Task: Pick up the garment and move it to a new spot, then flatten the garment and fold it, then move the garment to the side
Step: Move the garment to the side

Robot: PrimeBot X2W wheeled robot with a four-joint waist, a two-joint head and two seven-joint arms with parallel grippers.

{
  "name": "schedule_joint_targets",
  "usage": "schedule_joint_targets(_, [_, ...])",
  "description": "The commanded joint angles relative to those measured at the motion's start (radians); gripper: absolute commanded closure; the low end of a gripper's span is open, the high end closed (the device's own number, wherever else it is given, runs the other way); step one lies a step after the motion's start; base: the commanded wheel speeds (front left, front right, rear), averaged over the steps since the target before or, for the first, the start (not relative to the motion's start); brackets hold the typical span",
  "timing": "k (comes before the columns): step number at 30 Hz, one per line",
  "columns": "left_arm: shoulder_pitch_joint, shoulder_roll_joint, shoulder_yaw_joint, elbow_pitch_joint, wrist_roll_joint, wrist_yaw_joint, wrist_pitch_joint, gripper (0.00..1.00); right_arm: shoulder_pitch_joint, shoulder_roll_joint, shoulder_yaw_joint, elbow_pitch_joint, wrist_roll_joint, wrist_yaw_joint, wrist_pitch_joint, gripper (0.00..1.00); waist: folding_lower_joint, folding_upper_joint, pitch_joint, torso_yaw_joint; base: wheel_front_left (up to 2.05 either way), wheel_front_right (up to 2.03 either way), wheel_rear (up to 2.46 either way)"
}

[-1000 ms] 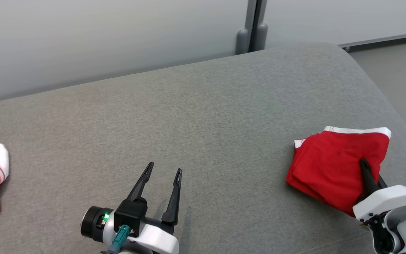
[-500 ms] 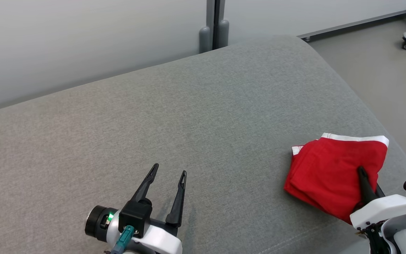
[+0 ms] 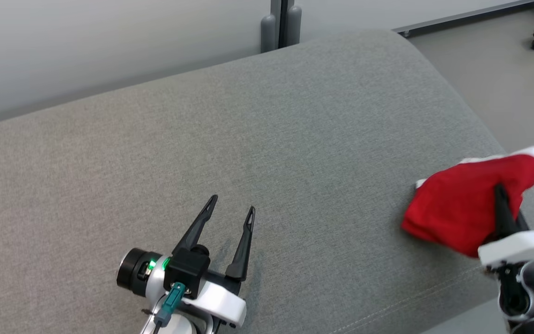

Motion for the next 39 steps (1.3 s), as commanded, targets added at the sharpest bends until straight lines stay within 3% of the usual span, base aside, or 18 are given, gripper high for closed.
schedule_joint_targets(1, [-0.055,0.0,0.028,-0.035,0.017,-0.012,-0.01,0.0,-0.054,-0.019,-0.002,-0.043,0.009,0.0,-0.015,1.0,0.0,0.0,0.024,0.013,0.0,0.0,0.0])
schedule_joint_targets(10, [-0.143,0.008,0.007,-0.084,0.059,-0.038,-0.01,0.0,-0.261,-0.047,-0.063,-0.049,-0.029,0.0,-0.015,1.0,0.0,0.0,0.147,0.069,0.0,0.0,0.0])
schedule_joint_targets(22, [-0.329,0.025,-0.028,-0.155,0.122,-0.068,0.02,0.0,-0.604,-0.109,-0.061,0.096,-0.079,0.0,-0.015,1.0,0.0,0.0,0.348,0.186,0.0,0.0,0.0])
schedule_joint_targets(27, [-0.386,0.027,-0.024,-0.22,0.142,-0.055,0.039,0.0,-0.735,-0.129,-0.075,0.163,-0.094,0.0,-0.015,1.0,0.0,0.0,0.422,0.232,0.0,0.0,0.0])
schedule_joint_targets(32, [-0.413,0.035,-0.036,-0.295,0.166,-0.051,0.053,0.0,-0.802,-0.172,-0.073,0.228,-0.093,0.0,-0.015,1.0,0.0,0.0,0.483,0.276,0.0,0.0,0.0])
schedule_joint_targets(39, [-0.414,0.047,-0.045,-0.336,0.181,-0.044,0.071,0.0,-0.799,-0.204,-0.125,0.292,-0.118,0.0,-0.015,1.0,0.0,0.0,0.525,0.282,0.0,0.0,0.0])
